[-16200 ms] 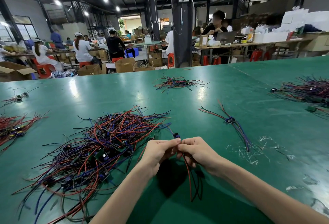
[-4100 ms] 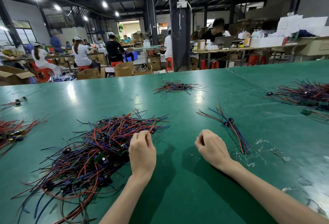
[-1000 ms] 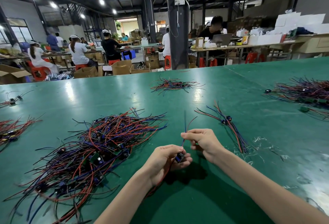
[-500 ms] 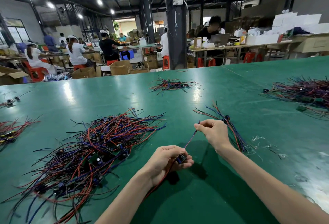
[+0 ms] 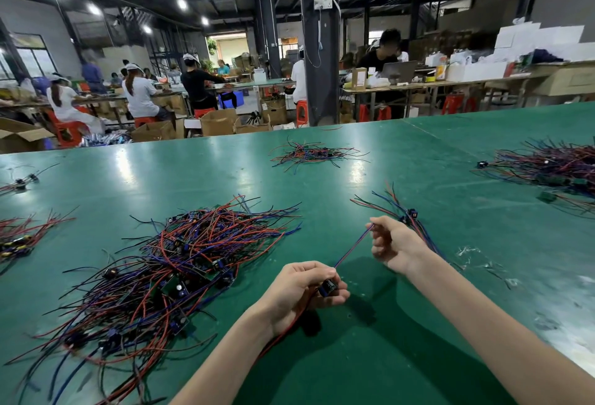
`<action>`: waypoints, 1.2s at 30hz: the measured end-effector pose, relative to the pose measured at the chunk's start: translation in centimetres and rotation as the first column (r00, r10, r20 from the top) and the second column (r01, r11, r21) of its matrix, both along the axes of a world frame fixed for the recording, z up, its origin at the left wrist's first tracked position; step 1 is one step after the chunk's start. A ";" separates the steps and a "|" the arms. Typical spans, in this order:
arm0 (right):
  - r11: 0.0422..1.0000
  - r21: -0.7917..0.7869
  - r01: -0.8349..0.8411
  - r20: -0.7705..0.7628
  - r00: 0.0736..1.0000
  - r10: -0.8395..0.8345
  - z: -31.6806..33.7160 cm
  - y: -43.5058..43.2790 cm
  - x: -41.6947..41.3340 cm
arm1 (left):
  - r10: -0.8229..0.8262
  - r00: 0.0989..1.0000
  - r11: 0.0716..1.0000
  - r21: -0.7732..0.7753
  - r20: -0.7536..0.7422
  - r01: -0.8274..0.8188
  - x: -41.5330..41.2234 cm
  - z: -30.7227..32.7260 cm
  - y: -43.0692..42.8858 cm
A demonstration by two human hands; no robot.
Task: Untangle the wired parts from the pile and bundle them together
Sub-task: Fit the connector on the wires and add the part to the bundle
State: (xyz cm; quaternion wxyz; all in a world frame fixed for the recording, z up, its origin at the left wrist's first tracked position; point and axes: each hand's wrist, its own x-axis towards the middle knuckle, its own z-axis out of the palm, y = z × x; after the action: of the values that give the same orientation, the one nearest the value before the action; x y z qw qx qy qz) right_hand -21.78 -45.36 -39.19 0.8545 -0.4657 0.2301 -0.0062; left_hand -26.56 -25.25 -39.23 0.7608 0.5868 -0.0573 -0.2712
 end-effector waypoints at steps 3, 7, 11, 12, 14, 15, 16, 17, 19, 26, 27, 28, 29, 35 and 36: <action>0.961 0.245 -0.128 -0.016 0.991 0.136 0.4 -0.1 -0.3 | -0.001 1.000 1.000 0.000 0.006 0.001 0.1 0.0 0.1; 0.926 0.349 -0.147 -0.036 0.985 0.170 0.5 0.0 -0.4 | -0.013 1.000 1.000 0.000 0.010 0.013 0.1 0.0 0.1; 0.963 0.242 -0.117 -0.027 0.991 0.127 -0.1 0.3 -0.3 | -0.013 0.999 1.000 0.016 0.030 0.012 0.1 0.0 0.2; 0.980 0.178 -0.094 -0.009 0.995 0.097 -0.2 0.4 -0.3 | 0.001 0.999 1.000 0.016 0.034 -0.002 0.2 0.0 0.3; 0.993 0.097 -0.072 0.029 0.997 0.070 -0.2 0.5 -0.5 | 0.038 0.999 0.999 0.003 0.039 -0.038 0.2 0.0 0.5; 0.992 0.088 -0.094 0.038 0.995 0.091 -0.1 0.5 -0.7 | 0.057 0.998 0.998 -0.008 0.040 -0.057 0.3 0.0 0.6; 0.987 0.084 -0.140 0.044 0.990 0.136 0.1 0.5 -1.0 | 0.076 0.996 0.997 -0.020 0.040 -0.075 0.3 0.0 0.7; 0.977 0.066 -0.202 0.049 0.979 0.199 0.2 0.6 -1.3 | 0.095 0.995 0.995 -0.030 0.040 -0.094 0.4 0.0 0.7; 0.940 -0.038 -0.339 0.060 0.938 0.341 0.3 1.2 -1.9 | 0.128 0.991 0.991 -0.043 0.037 -0.126 0.5 0.0 0.7; 0.816 -0.353 -0.459 0.107 0.846 0.522 -1.2 5.3 -3.5 | 0.116 0.993 0.992 -0.061 0.018 -0.115 0.4 -0.4 0.6; 0.817 -0.368 -0.445 0.112 0.851 0.514 -1.3 5.5 -3.6 | 0.112 0.993 0.992 -0.057 0.022 -0.111 0.4 -0.4 0.6; 0.816 -0.383 -0.433 0.110 0.856 0.505 -1.3 5.5 -3.6 | 0.109 0.994 0.993 -0.051 0.027 -0.108 0.4 -0.4 0.5; 0.816 -0.394 -0.424 0.109 0.860 0.499 -1.3 5.5 -3.7 | 0.106 0.994 0.994 -0.044 0.031 -0.104 0.4 -0.4 0.5; 0.867 -0.396 -0.304 0.185 0.898 0.400 -1.5 5.8 -3.7 | 0.066 0.993 0.998 0.001 0.094 -0.067 0.3 -0.7 0.3; 0.869 -0.419 -0.262 0.204 0.906 0.371 -1.6 6.0 -3.6 | 0.073 0.992 0.997 0.012 0.102 -0.075 0.3 -0.7 0.3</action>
State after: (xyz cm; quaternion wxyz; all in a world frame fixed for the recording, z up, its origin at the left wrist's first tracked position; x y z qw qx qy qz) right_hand -25.39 -39.35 -40.78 0.7600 -0.6491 0.0218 0.0253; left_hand -26.22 -24.99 -39.92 0.7619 0.6074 -0.0721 -0.2131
